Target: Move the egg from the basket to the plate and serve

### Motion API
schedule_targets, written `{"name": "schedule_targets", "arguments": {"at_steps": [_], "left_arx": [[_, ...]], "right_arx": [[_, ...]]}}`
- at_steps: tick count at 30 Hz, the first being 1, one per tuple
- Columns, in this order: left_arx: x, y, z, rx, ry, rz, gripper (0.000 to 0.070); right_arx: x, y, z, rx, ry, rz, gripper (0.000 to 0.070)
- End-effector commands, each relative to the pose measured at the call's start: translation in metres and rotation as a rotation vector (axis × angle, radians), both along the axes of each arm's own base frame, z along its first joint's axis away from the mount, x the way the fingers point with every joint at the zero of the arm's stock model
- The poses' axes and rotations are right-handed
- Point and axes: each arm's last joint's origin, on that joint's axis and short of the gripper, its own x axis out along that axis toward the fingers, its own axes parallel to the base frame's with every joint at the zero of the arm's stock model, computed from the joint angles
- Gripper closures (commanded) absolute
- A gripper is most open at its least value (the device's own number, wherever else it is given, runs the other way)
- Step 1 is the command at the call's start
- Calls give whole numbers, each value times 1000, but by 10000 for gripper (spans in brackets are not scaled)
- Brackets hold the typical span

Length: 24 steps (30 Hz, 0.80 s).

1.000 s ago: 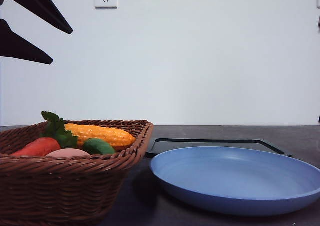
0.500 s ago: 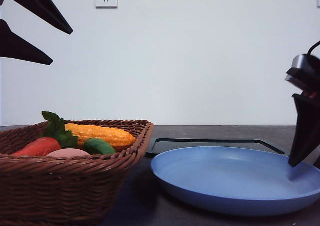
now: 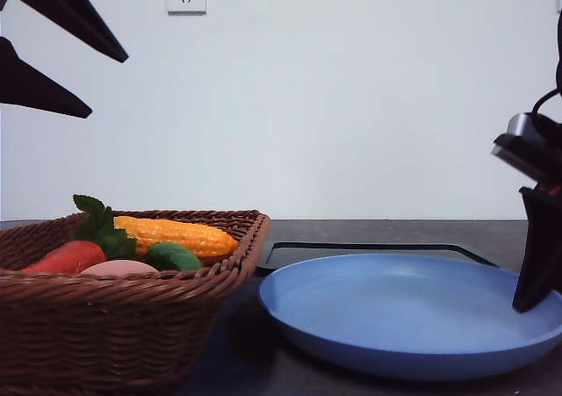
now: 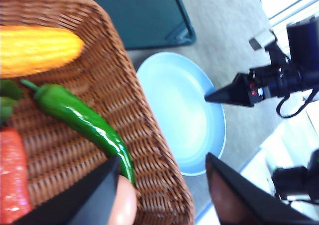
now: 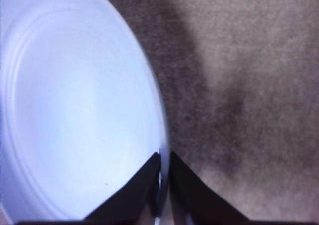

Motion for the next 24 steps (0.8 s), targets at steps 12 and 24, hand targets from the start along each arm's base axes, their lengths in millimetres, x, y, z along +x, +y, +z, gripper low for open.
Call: {"name": "schedule_targets", "arguments": {"at_steps": [12,24], "left_arx": [[-17,-33,-8,264,-90,-102,255],[-7,-75,-27,563,-71,-244,253]], "right_arx": [[-40,-11,50,-100,-149,-62,700],[-72,-23,81,-103,-271,-132,700]]}}
